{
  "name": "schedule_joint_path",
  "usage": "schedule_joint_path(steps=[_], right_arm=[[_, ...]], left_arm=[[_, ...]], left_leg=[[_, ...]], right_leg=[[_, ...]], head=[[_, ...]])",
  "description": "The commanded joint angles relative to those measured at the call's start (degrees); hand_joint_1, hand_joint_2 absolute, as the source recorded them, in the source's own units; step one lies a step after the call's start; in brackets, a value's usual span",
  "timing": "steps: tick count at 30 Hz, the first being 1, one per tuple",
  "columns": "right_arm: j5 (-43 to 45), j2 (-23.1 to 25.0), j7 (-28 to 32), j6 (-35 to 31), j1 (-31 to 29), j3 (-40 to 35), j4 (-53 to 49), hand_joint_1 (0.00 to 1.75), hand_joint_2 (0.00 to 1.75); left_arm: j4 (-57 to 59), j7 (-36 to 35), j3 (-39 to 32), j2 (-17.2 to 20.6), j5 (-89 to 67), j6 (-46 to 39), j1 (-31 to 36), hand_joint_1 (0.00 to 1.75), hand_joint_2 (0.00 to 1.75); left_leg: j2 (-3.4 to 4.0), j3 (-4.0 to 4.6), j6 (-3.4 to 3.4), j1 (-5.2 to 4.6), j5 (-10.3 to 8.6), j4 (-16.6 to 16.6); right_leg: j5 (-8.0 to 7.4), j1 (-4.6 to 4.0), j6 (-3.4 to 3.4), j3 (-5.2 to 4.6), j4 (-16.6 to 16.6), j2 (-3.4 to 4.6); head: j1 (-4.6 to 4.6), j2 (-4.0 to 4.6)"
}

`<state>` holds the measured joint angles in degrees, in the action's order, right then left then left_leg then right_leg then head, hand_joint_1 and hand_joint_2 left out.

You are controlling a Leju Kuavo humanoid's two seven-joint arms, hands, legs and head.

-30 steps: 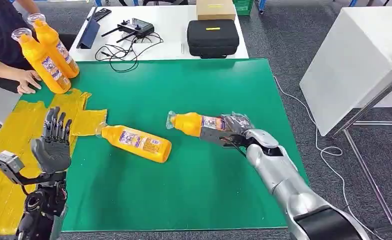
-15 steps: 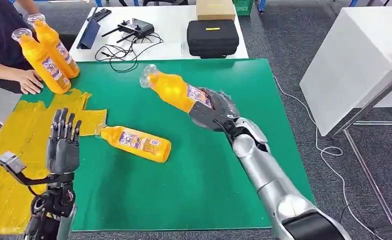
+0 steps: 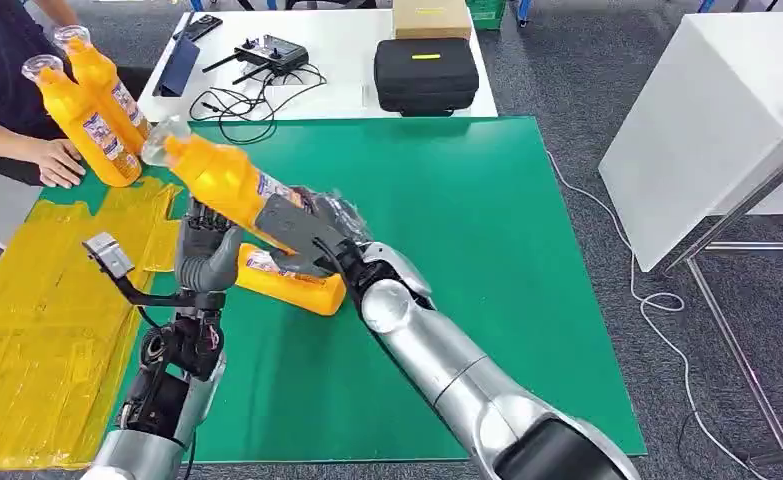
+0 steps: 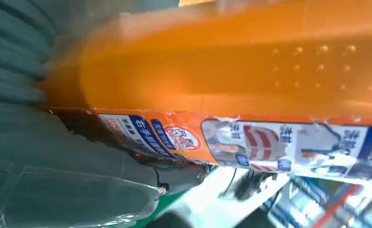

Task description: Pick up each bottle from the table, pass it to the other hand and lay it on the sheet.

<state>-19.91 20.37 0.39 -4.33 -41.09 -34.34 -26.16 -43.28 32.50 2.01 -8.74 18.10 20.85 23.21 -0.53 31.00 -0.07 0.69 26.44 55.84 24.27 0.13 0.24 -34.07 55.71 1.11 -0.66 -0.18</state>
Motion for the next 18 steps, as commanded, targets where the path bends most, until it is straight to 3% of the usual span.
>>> schedule_joint_path(steps=[1, 6, 12, 16, 17, 18], right_arm=[[6.0, -0.4, -2.2, -0.8, -3.7, -15.4, 2.1, 1.75, 1.75], [6.1, -0.4, -2.3, -0.7, -3.8, -15.9, 2.3, 1.75, 1.75], [13.4, -0.4, -7.2, 1.1, -2.2, -32.4, 2.2, 1.75, 1.75], [16.2, -0.4, -6.7, 0.3, -1.6, -35.9, 4.4, 1.75, 1.75], [16.5, -0.4, -6.3, 0.2, -1.6, -36.0, 4.9, 1.75, 1.75], [16.8, -0.4, -6.0, 0.1, -1.7, -35.9, 5.4, 1.75, 1.75]], left_arm=[[-0.2, -1.5, 2.8, 0.2, 1.0, -1.1, 1.1, 0.0, 1.75], [-0.2, -1.5, 2.8, 0.2, 0.9, -1.2, 1.0, 0.0, 1.75], [-7.2, -3.1, 2.5, 1.4, 0.0, -3.5, -3.5, 0.0, 1.75], [-8.5, -3.7, 2.0, 2.7, -1.1, -3.8, -4.7, 0.0, 1.75], [-8.4, -3.5, 1.9, 2.8, -1.4, -4.0, -4.8, 0.44, 1.75], [-8.5, -2.8, 1.8, 3.0, -2.1, -4.2, -4.9, 1.75, 1.75]], left_leg=[[0.02, -0.12, 0.02, 0.02, 0.06, 0.0], [-0.01, -0.17, 0.03, 0.03, 0.06, 0.0], [0.18, -0.44, 0.04, 0.07, 0.2, 0.0], [0.04, -0.26, 0.01, 0.04, 0.08, -0.1], [-0.03, -0.38, 0.02, 0.09, 0.14, 0.0], [-0.05, -0.2, 0.01, 0.06, 0.05, -0.1]], right_leg=[[0.04, -0.03, 0.02, 0.11, 0.0, -0.05], [0.06, -0.04, 0.03, 0.18, 0.0, -0.12], [0.13, -0.1, 0.05, 0.41, -0.1, 0.01], [0.08, -0.06, 0.01, 0.24, -0.1, -0.03], [0.15, -0.12, 0.02, 0.38, -0.1, -0.14], [0.07, -0.1, 0.02, 0.18, -0.1, -0.12]], head=[[0.0, 0.0], [0.0, 0.0], [0.0, 0.0], [-0.02, 0.0], [0.0, 0.0], [-0.02, 0.0]])
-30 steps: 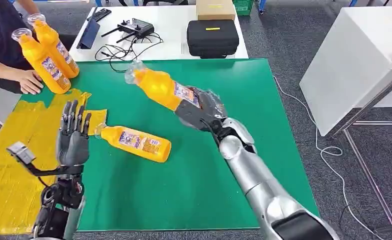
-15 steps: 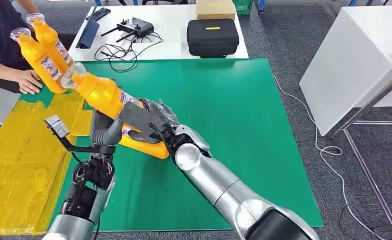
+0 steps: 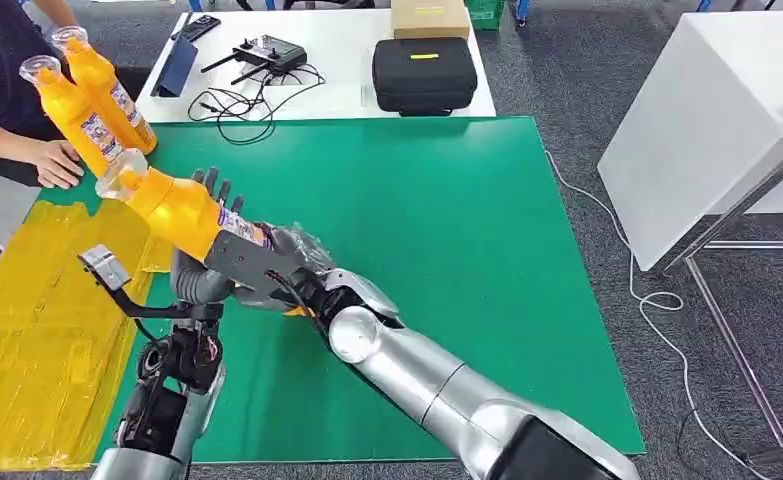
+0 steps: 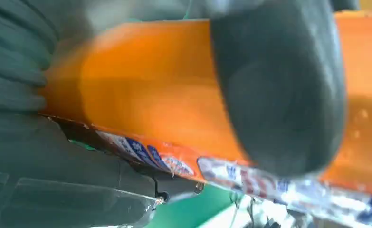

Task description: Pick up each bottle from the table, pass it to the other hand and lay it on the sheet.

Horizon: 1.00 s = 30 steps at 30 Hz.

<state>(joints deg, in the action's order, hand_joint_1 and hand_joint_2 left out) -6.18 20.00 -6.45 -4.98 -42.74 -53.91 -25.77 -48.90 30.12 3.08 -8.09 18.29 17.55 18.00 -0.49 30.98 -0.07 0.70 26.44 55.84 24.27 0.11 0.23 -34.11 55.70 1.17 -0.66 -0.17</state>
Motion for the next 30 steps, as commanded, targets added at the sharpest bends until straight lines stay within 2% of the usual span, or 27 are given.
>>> schedule_joint_path(steps=[1, 7, 15, 16, 17, 21, 23, 24, 26, 27, 28, 29, 30], right_arm=[[3.1, 0.0, 1.2, 0.5, -0.2, -16.2, 5.9, 1.75, 1.75], [3.4, 0.0, 2.4, 0.2, -0.3, -15.2, 8.3, 1.75, 1.75], [2.9, 0.0, 4.1, -0.8, -0.2, -13.2, 10.7, 1.75, 1.75], [2.9, 0.0, 5.1, -1.4, -0.2, -12.1, 10.7, 1.43, 1.75], [3.4, 0.0, 5.8, -1.3, -0.1, -10.3, 11.0, 0.0, 0.0], [2.6, -0.8, 7.8, -3.0, -0.2, -7.6, 10.5, 0.0, 0.0], [1.8, -1.6, 9.3, -4.6, 0.0, -5.0, 9.6, 0.0, 0.0], [1.5, -1.9, 9.6, -4.6, -0.1, -4.3, 9.3, 0.0, 0.0], [0.0, -3.1, 11.4, -5.6, 0.3, -1.0, 7.5, 0.0, 0.0], [-1.0, -3.7, 11.7, -5.4, 0.4, 0.5, 6.9, 0.0, 0.0], [-1.7, -4.0, 12.3, -5.8, 0.6, 1.5, 6.3, 0.0, 0.0], [-3.0, -4.3, 12.6, -5.8, 0.7, 3.3, 5.7, 0.0, 0.0], [-3.4, -4.7, 12.8, -5.5, 0.8, 4.1, 5.4, 0.0, 0.0]], left_arm=[[-3.1, 0.0, 0.5, 2.5, -2.7, -1.1, 0.0, 1.75, 1.75], [-3.5, 0.7, -0.6, 3.0, -3.8, -2.1, -0.5, 1.75, 1.75], [-3.7, 1.7, -2.0, 3.6, -4.6, -2.2, -1.3, 1.75, 1.75], [-3.8, 1.7, -2.3, 3.6, -5.0, -2.5, -1.4, 1.75, 1.75], [-4.1, 2.2, -2.3, 3.8, -6.5, -4.0, -1.5, 1.75, 1.75], [-3.6, 4.4, -2.4, 5.1, -14.6, -12.9, -0.3, 1.75, 1.75], [-2.2, 6.8, -2.4, 6.1, -26.7, -29.1, 0.8, 1.75, 1.75], [-1.6, 7.1, -2.9, 6.7, -28.4, -30.8, 1.3, 1.75, 1.75], [1.3, 9.1, -4.8, 8.2, -40.8, -49.4, 2.2, 1.75, 1.75], [2.6, 9.9, -5.9, 9.1, -42.4, -50.8, 2.5, 1.75, 1.75], [1.6, 9.9, -8.3, 9.5, -49.2, -57.5, 1.7, 1.75, 1.75], [-2.2, 9.9, -17.2, 7.1, -61.7, -57.5, 0.5, 1.75, 1.75], [-3.5, 9.9, -18.8, 7.3, -63.3, -57.5, -0.3, 1.75, 1.75]], left_leg=[[-0.09, -0.29, 0.01, 0.1, 0.11, 0.0], [-0.13, -0.08, 0.01, 0.05, -0.01, 0.0], [-0.23, -0.28, 0.01, 0.09, 0.07, 0.0], [-0.2, -0.24, 0.01, 0.07, 0.05, 0.0], [-0.23, -0.33, 0.02, 0.11, 0.09, 0.0], [-0.17, -0.07, 0.02, 0.06, 0.01, 0.0], [-0.15, -0.13, 0.02, 0.07, 0.03, 0.0], [-0.12, -0.2, 0.02, 0.08, 0.06, 0.0], [-0.25, -0.17, 0.02, 0.1, 0.04, 0.0], [-0.26, -0.19, 0.02, 0.1, 0.04, 0.0], [-0.09, -0.2, 0.02, 0.07, 0.03, 0.0], [0.04, -0.17, 0.01, 0.05, 0.03, 0.0], [0.1, -0.3, 0.02, 0.08, 0.09, 0.0]], right_leg=[[0.12, -0.13, 0.03, 0.36, -0.1, -0.23], [0.02, -0.07, 0.01, 0.15, -0.1, -0.21], [0.12, -0.12, 0.02, 0.38, -0.1, -0.35], [0.1, -0.1, 0.02, 0.32, -0.1, -0.3], [0.13, -0.14, 0.03, 0.43, -0.1, -0.36], [0.04, -0.08, 0.03, 0.16, -0.1, -0.26], [0.05, -0.1, 0.03, 0.22, 0.0, -0.25], [0.08, -0.11, 0.04, 0.28, 0.0, -0.26], [0.08, -0.13, 0.03, 0.3, 0.0, -0.38], [0.09, -0.14, 0.03, 0.33, -0.1, -0.42], [0.03, -0.1, 0.03, 0.28, -0.1, -0.23], [0.01, -0.07, 0.02, 0.2, -0.1, -0.05], [0.04, -0.1, 0.03, 0.33, -0.1, -0.03]], head=[[0.02, 0.0], [0.0, 0.0], [-0.02, 0.0], [0.0, 0.0], [0.0, 0.0], [-0.02, 0.0], [0.04, 0.0], [-0.02, 0.0], [0.0, 0.0], [0.02, 0.0], [0.04, 0.0], [0.0, 0.0], [0.0, 0.0]])
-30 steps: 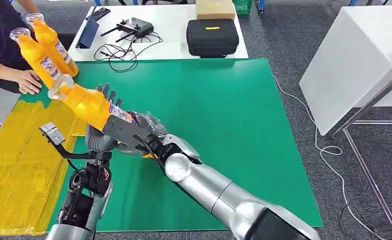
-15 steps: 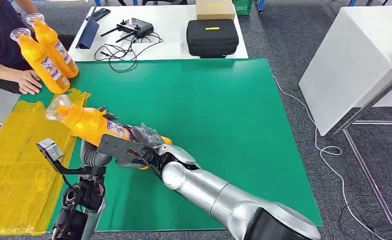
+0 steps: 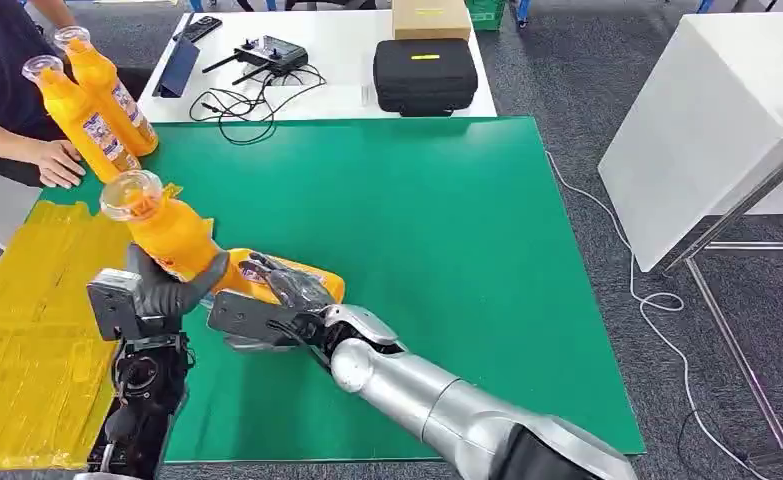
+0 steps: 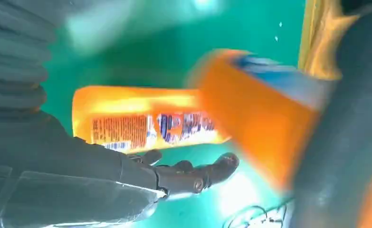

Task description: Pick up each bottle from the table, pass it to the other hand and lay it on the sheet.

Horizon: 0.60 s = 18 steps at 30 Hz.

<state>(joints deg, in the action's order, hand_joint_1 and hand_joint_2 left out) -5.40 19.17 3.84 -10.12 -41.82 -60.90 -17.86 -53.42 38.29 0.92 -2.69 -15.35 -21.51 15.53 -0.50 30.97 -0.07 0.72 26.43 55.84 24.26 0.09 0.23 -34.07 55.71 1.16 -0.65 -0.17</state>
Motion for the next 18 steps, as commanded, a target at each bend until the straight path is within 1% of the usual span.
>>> schedule_joint_path(steps=[1, 2, 4, 5, 7, 8, 10, 11, 12, 13, 14, 15, 16, 17, 18], right_arm=[[-4.7, -4.0, 2.8, -0.4, 0.0, 12.1, -2.9, 0.0, 0.0], [-5.3, -4.2, 3.2, -0.6, 0.2, 13.2, -3.4, 0.0, 0.0], [-6.6, -5.0, 4.0, -0.7, 0.8, 15.4, -4.4, 0.0, 0.0], [-7.3, -5.4, 4.4, -0.7, 1.3, 16.5, -4.9, 0.0, 0.0], [-7.8, -5.6, 4.6, -0.6, 1.5, 17.0, -5.1, 0.0, 0.0], [-8.8, -5.8, 4.8, -0.6, 1.8, 17.8, -5.6, 0.0, 0.0], [-9.7, -6.1, 5.1, -0.4, 2.2, 18.6, -5.9, 0.0, 0.0], [-10.8, -6.3, 5.4, -0.2, 2.6, 19.5, -6.1, 0.0, 0.0], [-10.8, -6.3, 5.4, -0.2, 2.6, 19.5, -6.1, 0.0, 0.0], [-10.8, -6.3, 5.4, -0.2, 2.6, 19.5, -6.1, 0.0, 0.0], [-11.7, -6.6, 5.7, -0.2, 3.1, 20.3, -6.4, 0.0, 0.0], [-12.9, -6.7, 5.8, 0.1, 3.6, 21.3, -6.9, 0.0, 0.0], [-14.1, -7.2, 5.9, 0.0, 3.8, 22.2, -7.1, 0.0, 0.0], [-14.7, -6.8, 5.9, 0.7, 4.1, 22.8, -7.4, 0.0, 0.0], [-15.7, -7.5, 5.9, 2.1, 3.7, 24.1, -7.8, 0.0, 0.0]], left_arm=[[-0.5, 1.7, -19.1, 1.7, -32.8, -18.5, 1.7, 1.75, 1.75], [-3.2, 1.7, -23.7, 0.6, -40.3, -18.5, 1.2, 1.75, 1.75], [-7.1, 1.7, -29.1, 0.0, -51.2, -18.5, 0.5, 1.75, 1.75], [-8.2, 1.7, -30.8, -0.1, -56.5, -18.5, 0.1, 1.75, 1.75], [-8.9, 1.7, -31.1, 0.3, -57.3, -18.5, -0.4, 1.75, 1.75], [-9.0, 1.7, -32.6, 0.1, -63.9, -18.5, -0.7, 1.75, 1.75], [-9.7, 1.7, -33.6, -0.2, -68.6, -18.5, -1.0, 1.75, 1.75], [-8.2, 1.7, -35.0, -1.2, -73.0, -18.5, -0.4, 1.75, 1.75], [-8.2, 1.7, -35.0, -1.2, -73.0, -18.5, -0.4, 1.75, 1.75], [-8.2, 1.7, -35.0, -1.2, -73.0, -18.5, -0.4, 1.75, 1.75], [-7.1, -4.9, -28.6, 1.7, -74.6, -18.5, -2.0, 1.75, 1.75], [-4.6, -19.7, -12.4, 8.5, -74.6, -18.5, -3.8, 1.75, 1.75], [-3.7, -26.4, -5.2, 10.7, -73.6, -18.5, -4.1, 1.75, 1.75], [-1.0, -27.4, -4.4, 10.7, -74.6, -18.5, -3.0, 1.75, 1.75], [2.9, -26.3, -0.3, 17.0, -67.5, -18.5, -0.7, 1.75, 1.75]], left_leg=[[0.12, -0.19, 0.02, 0.05, 0.09, 0.0], [0.08, -0.11, 0.01, 0.06, 0.05, 0.0], [0.09, -0.3, 0.04, 0.11, 0.19, 0.1], [0.04, -0.17, 0.05, 0.07, 0.11, 0.0], [0.07, -0.07, 0.04, 0.03, 0.05, 0.0], [0.07, -0.21, 0.06, 0.06, 0.13, 0.0], [0.07, -0.13, 0.03, 0.01, 0.06, 0.0], [0.04, -0.23, 0.04, 0.04, 0.11, 0.0], [0.01, -0.15, 0.03, 0.03, 0.06, 0.0], [-0.05, -0.25, 0.05, 0.04, 0.1, 0.0], [-0.05, -0.19, 0.04, 0.03, 0.07, 0.0], [-0.08, -0.1, 0.04, -0.02, 0.02, 0.0], [-0.1, -0.16, 0.04, 0.0, 0.05, 0.0], [-0.12, -0.13, 0.03, 0.0, 0.03, 0.0], [-0.23, -0.16, 0.02, 0.03, 0.03, 0.0]], right_leg=[[0.04, -0.07, 0.04, 0.18, 0.0, 0.02], [0.01, -0.08, 0.02, 0.11, -0.1, 0.0], [0.13, -0.13, 0.05, 0.31, 0.0, -0.06], [0.08, -0.1, 0.05, 0.21, 0.0, -0.09], [0.01, -0.05, 0.05, 0.08, 0.0, 0.0], [0.08, -0.09, 0.07, 0.24, 0.0, -0.05], [0.05, -0.03, 0.04, 0.13, 0.0, -0.02], [0.1, -0.07, 0.05, 0.25, 0.0, -0.08], [0.05, -0.05, 0.04, 0.18, -0.1, -0.09], [0.11, -0.07, 0.05, 0.31, -0.1, -0.18], [0.08, -0.06, 0.05, 0.23, -0.1, -0.16], [0.05, 0.0, 0.04, 0.13, -0.1, -0.13], [0.07, -0.03, 0.05, 0.2, -0.1, -0.17], [0.07, -0.03, 0.03, 0.17, -0.1, -0.19], [0.1, -0.05, 0.03, 0.24, -0.1, -0.33]], head=[[0.0, 0.0], [0.0, 0.0], [0.0, 0.0], [0.0, 0.0], [0.02, 0.0], [0.02, 0.0], [0.0, 0.0], [0.02, 0.0], [0.02, 0.0], [-0.02, 0.0], [0.02, 0.0], [0.02, 0.0], [0.02, 0.0], [0.02, 0.0], [0.02, 0.0]])
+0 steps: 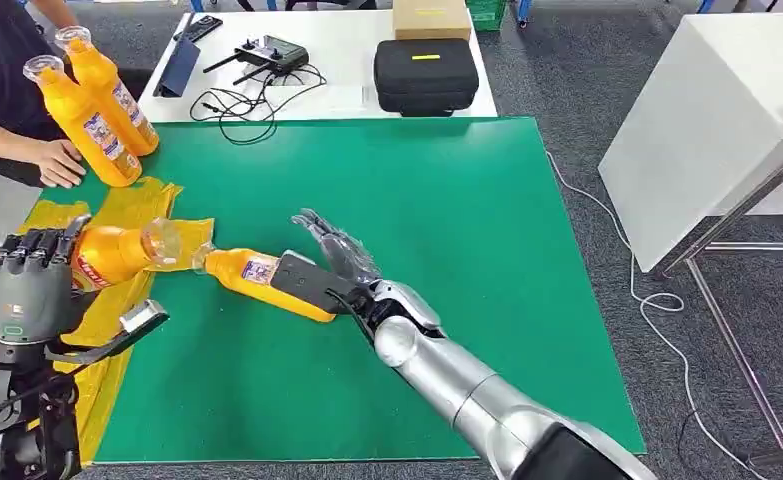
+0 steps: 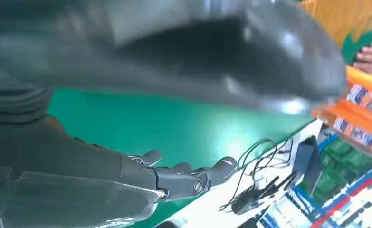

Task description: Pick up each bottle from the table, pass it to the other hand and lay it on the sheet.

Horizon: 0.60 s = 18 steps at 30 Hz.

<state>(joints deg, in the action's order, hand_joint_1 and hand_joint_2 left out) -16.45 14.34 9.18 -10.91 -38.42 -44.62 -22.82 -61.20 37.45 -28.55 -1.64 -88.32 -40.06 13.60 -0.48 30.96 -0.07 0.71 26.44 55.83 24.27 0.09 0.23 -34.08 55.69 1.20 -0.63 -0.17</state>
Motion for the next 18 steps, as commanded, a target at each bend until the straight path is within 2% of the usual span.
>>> schedule_joint_path(steps=[1, 2, 3, 6, 7, 12, 14, 15, 18], right_arm=[[-5.7, -1.9, 0.6, 1.7, 1.1, 7.7, -2.6, 0.0, 0.0], [-5.2, -2.4, -0.1, 2.1, 1.3, 6.9, -4.1, 0.0, 0.0], [-5.7, -2.2, 0.3, 2.0, 1.7, 7.7, -3.7, 0.0, 0.0], [-7.1, -2.1, 0.3, 1.7, 2.2, 8.6, -4.0, 0.0, 0.0], [-7.2, -2.2, 0.5, 2.1, 2.5, 8.9, -4.4, 0.0, 0.0], [-9.7, -2.6, 0.1, 2.6, 4.3, 10.7, -6.8, 0.0, 0.0], [-10.3, -2.6, 0.1, 2.5, 4.6, 11.0, -6.9, 0.0, 0.0], [-11.3, -2.7, 0.0, 2.6, 5.1, 12.1, -7.5, 0.0, 0.0], [-13.3, -2.3, 0.3, 3.3, 6.0, 13.4, -8.3, 0.0, 0.0]], left_arm=[[11.3, -32.2, 32.4, 12.2, -0.5, 0.1, 0.3, 1.75, 1.75], [12.2, -35.0, 35.5, 13.1, -0.1, 0.1, 0.5, 1.75, 1.75], [14.6, -34.1, 33.9, 12.7, -1.7, 0.1, 1.1, 1.75, 1.75], [19.2, -36.5, 38.3, 14.0, -1.2, 0.1, 2.5, 1.75, 1.75], [22.4, -37.1, 39.5, 14.4, -1.7, 0.1, 3.2, 1.75, 1.75], [31.3, -37.1, 41.6, 14.6, -1.7, 0.1, 5.6, 1.75, 1.75], [34.9, -37.9, 43.2, 13.8, -1.7, 0.1, 7.1, 1.75, 1.75], [36.9, -38.8, 47.1, 14.0, 1.6, 0.1, 7.9, 1.75, 1.75], [41.3, -39.3, 46.1, 13.0, 0.1, 0.1, 8.7, 1.75, 1.75]], left_leg=[[-0.28, -0.11, 0.02, 0.0, -0.02, 0.0], [-0.32, -0.12, -0.01, 0.06, 0.0, 0.0], [-0.33, -0.11, 0.01, -0.01, -0.04, 0.0], [-0.41, -0.35, 0.03, 0.01, 0.03, -0.1], [-0.22, -0.26, 0.04, 0.01, 0.02, -0.1], [-0.03, -0.28, 0.02, 0.0, 0.04, -0.1], [-0.05, -0.33, 0.02, -0.01, 0.05, -0.1], [-0.04, -0.18, 0.02, -0.01, 0.01, -0.1], [-0.08, -0.29, 0.04, 0.01, 0.05, 0.0]], right_leg=[[0.09, -0.02, 0.03, 0.17, 0.0, -0.38], [0.11, -0.09, 0.0, 0.18, 0.0, -0.45], [0.09, -0.01, 0.02, 0.14, 0.0, -0.42], [0.13, -0.04, 0.06, 0.44, -0.1, -0.52], [0.07, -0.03, 0.06, 0.33, -0.1, -0.33], [0.1, -0.01, 0.03, 0.31, -0.1, -0.16], [0.13, -0.01, 0.03, 0.35, -0.1, -0.21], [0.06, -0.01, 0.03, 0.2, -0.1, -0.14], [0.11, -0.03, 0.05, 0.31, -0.1, -0.22]], head=[[0.0, 0.0], [0.02, 0.0], [-0.07, 0.0], [-0.07, 0.0], [0.02, 0.0], [-0.02, 0.0], [0.0, 0.0], [0.0, 0.0], [-0.02, 0.0]])
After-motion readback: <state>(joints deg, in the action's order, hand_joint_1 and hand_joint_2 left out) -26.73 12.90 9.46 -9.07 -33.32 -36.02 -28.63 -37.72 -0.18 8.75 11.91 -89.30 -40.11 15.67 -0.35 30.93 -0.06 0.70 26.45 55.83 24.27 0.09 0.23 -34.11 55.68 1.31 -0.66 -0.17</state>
